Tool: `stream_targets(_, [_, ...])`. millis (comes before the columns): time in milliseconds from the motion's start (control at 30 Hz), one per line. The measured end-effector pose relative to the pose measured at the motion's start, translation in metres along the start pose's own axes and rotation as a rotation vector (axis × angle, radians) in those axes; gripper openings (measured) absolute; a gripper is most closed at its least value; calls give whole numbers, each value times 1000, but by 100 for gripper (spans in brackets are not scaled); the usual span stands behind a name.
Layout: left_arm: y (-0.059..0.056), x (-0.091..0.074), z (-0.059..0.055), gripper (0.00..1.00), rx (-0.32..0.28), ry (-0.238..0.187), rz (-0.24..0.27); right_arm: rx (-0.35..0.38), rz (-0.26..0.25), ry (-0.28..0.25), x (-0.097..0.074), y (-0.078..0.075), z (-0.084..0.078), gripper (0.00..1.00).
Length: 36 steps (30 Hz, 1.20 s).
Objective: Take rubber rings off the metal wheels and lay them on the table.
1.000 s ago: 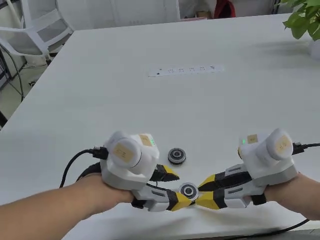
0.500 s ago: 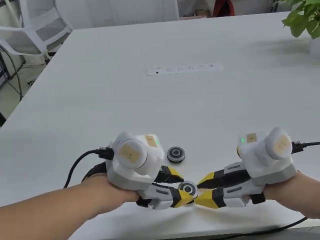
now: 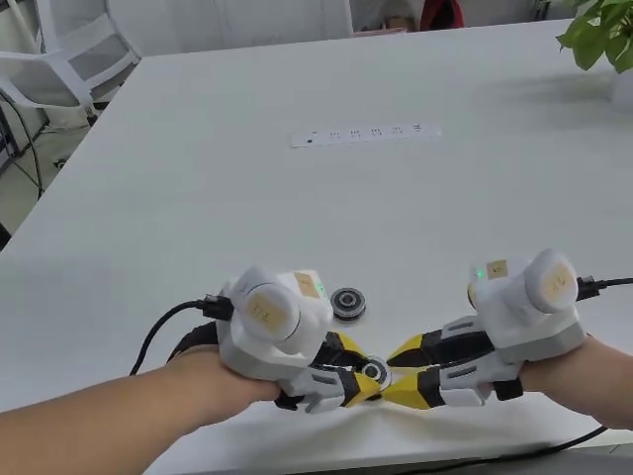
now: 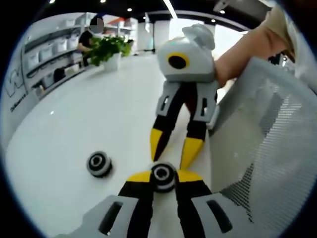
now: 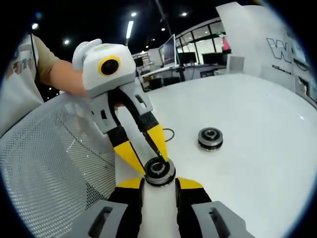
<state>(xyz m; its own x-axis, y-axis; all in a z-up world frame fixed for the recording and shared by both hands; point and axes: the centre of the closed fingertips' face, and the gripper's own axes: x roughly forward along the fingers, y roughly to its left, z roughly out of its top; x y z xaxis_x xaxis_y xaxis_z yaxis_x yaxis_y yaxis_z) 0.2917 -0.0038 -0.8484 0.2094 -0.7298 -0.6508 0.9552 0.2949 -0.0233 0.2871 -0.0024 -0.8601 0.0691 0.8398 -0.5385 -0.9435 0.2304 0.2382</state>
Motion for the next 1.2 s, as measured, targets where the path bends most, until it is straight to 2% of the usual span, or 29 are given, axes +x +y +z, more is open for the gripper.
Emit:
stream_targets(200, [3,0,-1,14,7,-7,14,-19,3,5,2,1,1,25])
stream_targets(300, [2,0,-1,14,37,-6,23,-34,-1,7,3,1,1,27])
stream_targets(633, [4,1,-1,14,30,-15,35,-63,1,15,9,-1,3,27])
stream_targets(933, [4,1,-1,13,29,-24,43,-101,-13,29,5,-1,-2,22])
stream_targets(1200, [5,1,0,13,27,-29,50,-99,-21,34,2,-3,-5,18])
